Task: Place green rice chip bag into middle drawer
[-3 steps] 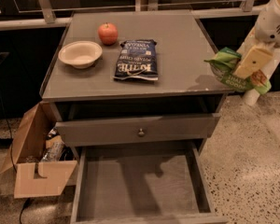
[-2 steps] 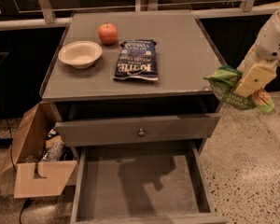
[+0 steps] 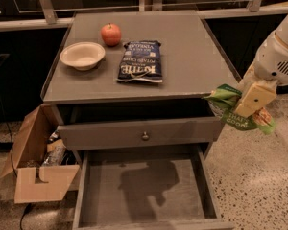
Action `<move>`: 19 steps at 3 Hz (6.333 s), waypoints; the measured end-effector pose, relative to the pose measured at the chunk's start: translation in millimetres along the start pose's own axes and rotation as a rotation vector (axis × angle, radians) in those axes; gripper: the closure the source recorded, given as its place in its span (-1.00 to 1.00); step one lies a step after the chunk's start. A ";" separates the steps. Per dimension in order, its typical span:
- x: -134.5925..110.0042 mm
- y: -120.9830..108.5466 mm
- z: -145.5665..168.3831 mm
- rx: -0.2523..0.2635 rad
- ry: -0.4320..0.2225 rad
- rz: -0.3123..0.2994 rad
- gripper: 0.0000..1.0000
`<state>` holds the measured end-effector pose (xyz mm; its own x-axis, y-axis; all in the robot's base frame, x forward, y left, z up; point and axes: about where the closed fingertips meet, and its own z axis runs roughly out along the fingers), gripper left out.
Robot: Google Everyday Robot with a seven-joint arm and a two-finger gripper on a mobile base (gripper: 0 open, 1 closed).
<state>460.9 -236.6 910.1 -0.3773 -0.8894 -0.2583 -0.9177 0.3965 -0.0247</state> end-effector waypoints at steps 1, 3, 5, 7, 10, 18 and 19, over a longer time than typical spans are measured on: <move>13.4 11.5 36.7 -0.052 0.019 0.047 1.00; 37.6 33.1 97.4 -0.141 0.059 0.120 1.00; 36.9 75.5 183.8 -0.262 0.089 0.163 1.00; 33.5 72.0 213.0 -0.272 0.079 0.224 1.00; 31.6 62.9 264.7 -0.324 0.023 0.369 1.00; 21.9 67.0 447.4 -0.433 -0.016 0.717 1.00; 21.9 67.0 447.5 -0.433 -0.016 0.717 0.96</move>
Offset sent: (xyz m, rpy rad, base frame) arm -0.0509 0.0013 -0.1696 0.0268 0.2920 -0.1424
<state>446.8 -127.7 470.7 -0.8891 -0.4499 -0.0839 -0.4236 0.7396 0.5230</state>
